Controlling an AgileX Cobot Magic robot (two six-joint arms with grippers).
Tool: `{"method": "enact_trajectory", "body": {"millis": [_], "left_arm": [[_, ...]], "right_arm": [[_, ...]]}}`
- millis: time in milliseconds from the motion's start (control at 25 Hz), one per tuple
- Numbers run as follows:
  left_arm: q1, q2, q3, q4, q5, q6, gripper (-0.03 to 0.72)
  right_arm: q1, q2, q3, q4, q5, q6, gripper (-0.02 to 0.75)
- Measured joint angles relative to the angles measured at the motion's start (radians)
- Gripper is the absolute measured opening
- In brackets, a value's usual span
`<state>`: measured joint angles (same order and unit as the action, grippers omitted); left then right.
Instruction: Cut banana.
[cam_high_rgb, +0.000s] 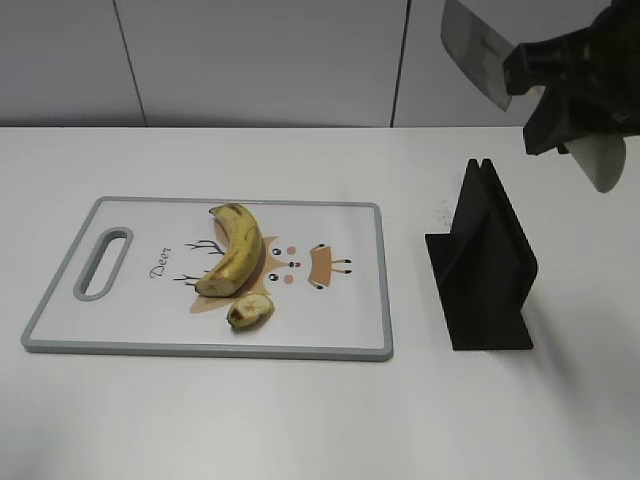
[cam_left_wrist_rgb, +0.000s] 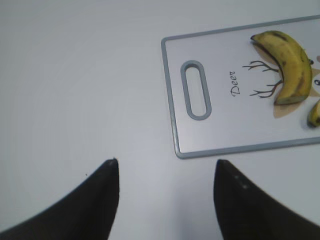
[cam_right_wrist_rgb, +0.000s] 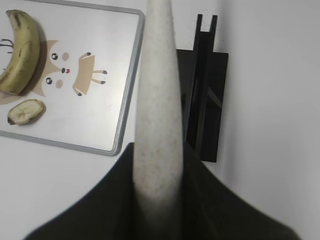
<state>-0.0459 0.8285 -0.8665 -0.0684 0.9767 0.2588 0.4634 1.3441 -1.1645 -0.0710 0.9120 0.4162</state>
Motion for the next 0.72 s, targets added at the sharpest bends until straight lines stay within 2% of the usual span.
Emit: {"method": "enact_trajectory", "body": {"millis": [520,720], "left_arm": [[0.000,-0.424,0.266,0.011,0.082,-0.041,0.574],[0.000,-0.589,0.316,0.023,0.111,-0.061,0.572]], "right_arm": [[-0.003,-0.009,0.154,-0.020,-0.052,0.099,0.160],[-0.003,-0.010,0.199,-0.025,-0.072,0.110,0.160]]}}
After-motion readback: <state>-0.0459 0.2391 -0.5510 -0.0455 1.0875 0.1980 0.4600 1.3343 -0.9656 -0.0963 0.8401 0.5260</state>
